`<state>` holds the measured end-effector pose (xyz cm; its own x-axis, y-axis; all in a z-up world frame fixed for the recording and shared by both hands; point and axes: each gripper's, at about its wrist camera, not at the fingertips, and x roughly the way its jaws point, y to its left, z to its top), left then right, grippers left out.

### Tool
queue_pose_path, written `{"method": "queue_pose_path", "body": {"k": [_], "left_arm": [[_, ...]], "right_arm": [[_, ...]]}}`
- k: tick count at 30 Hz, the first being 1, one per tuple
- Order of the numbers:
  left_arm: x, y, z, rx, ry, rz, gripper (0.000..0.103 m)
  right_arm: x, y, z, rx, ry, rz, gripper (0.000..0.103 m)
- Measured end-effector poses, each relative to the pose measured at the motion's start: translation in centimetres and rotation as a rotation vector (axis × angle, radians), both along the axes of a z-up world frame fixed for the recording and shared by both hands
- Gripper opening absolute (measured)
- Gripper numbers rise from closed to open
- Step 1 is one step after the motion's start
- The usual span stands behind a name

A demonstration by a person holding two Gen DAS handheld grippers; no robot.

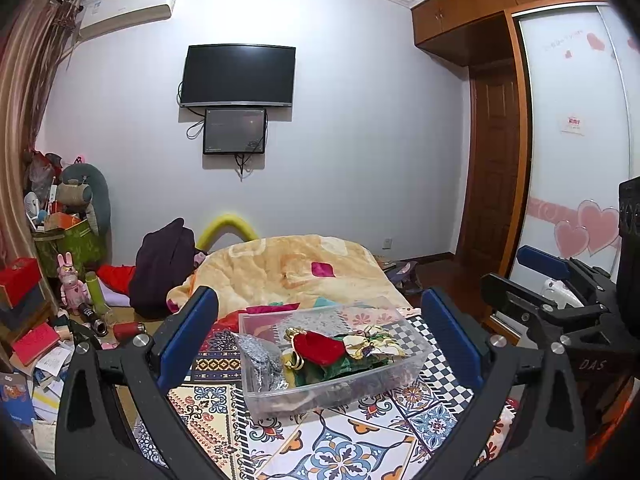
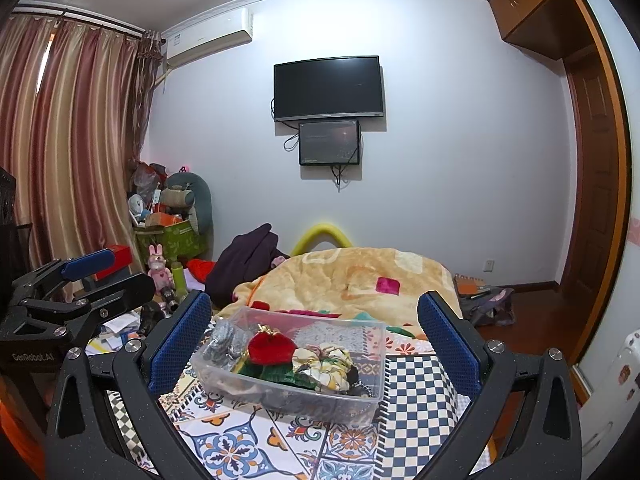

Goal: Organize soft objects

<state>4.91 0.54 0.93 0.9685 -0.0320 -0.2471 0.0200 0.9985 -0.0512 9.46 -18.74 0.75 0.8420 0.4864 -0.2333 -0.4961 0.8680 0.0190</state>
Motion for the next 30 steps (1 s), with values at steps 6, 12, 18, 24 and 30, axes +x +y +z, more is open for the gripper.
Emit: {"method": "queue_pose_path", "body": {"k": [6,12,18,24,30], "left_arm": [[-0.02,0.2,-0.01,-0.013,-0.003,-0.003,0.103],[0.07,0.26,-0.09,-0.013,0.0,-0.01,0.103],[0.14,0.34,-0.08,-0.017,0.005,-0.013,0.103],[-0.03,0.28,-0.18,-0.017,0.001,-0.011,0.103],[-0.07,0.31,-0.32,-0.018,0.002,-0.011,0.103]], "right_arm": [[-0.04,0.04,-0.02,-0.001,-0.006,-0.01,0.103],[-0.18,0.22,-0.16,-0.005,-0.009,-0.01,0.103],[-0.33,0.33,-0.12,-0.004,-0.012,-0.011,0.103],[-0.31,0.3,-0.22,0.003,-0.004,-0.01,0.103],[-0.37,0.32,-0.29,0.002,-0.002,-0.012,0.103]]}}
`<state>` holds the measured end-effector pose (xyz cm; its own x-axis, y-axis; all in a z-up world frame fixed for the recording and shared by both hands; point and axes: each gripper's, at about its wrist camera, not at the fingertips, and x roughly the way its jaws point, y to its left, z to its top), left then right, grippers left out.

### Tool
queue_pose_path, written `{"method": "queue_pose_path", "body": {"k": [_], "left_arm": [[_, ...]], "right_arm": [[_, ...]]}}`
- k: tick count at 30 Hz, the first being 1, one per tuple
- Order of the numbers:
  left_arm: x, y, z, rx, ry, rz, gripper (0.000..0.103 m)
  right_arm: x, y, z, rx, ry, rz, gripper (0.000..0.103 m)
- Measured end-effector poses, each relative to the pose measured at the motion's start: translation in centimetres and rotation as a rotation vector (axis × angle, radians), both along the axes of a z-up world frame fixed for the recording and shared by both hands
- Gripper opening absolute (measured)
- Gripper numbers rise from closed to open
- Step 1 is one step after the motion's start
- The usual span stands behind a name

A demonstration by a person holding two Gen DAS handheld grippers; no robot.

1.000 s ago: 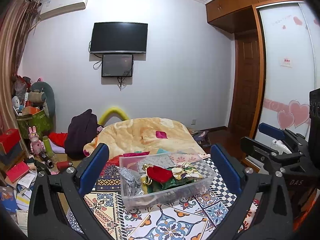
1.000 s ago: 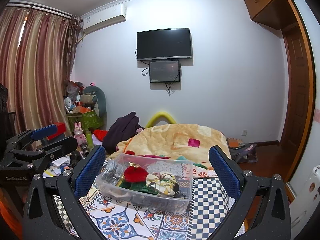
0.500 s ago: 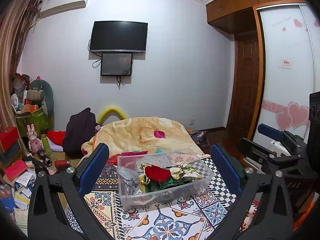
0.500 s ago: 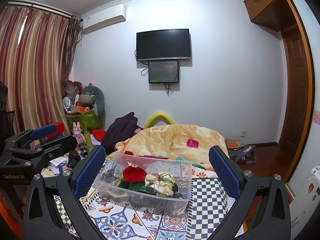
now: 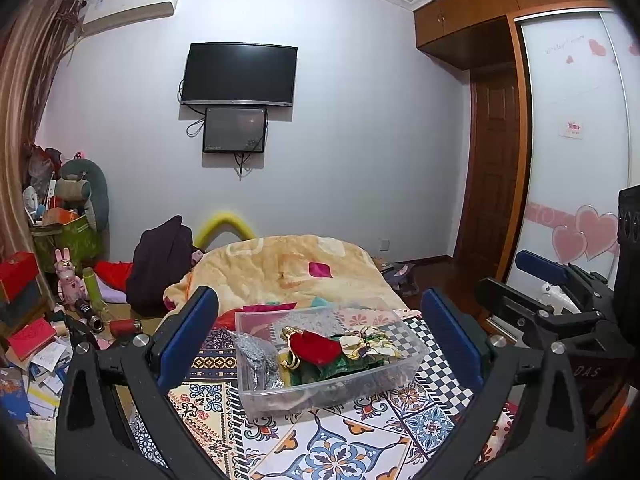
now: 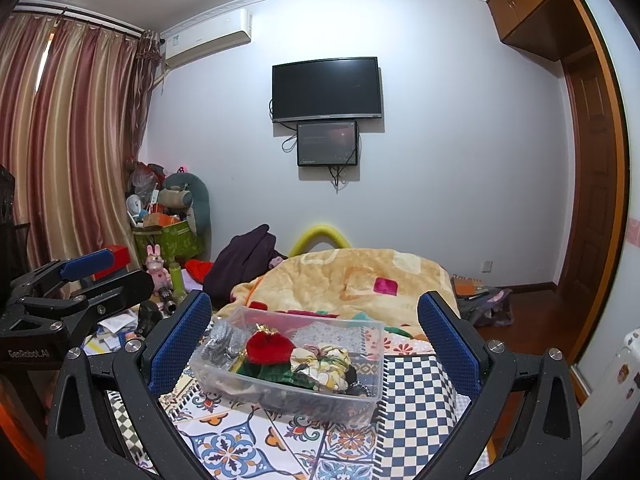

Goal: Organize soft objects

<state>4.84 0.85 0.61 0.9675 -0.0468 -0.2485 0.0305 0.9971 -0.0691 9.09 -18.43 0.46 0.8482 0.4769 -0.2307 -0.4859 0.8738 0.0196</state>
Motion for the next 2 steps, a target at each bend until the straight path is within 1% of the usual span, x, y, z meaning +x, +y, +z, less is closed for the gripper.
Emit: {"method": "queue_pose_path", "body": {"k": [2], "left_arm": [[0.08,0.08,-0.09,-0.004,0.005,-0.003,0.103]], "right_arm": [[0.05,-0.02,-0.02,0.003,0.003,0.001,0.103]]}}
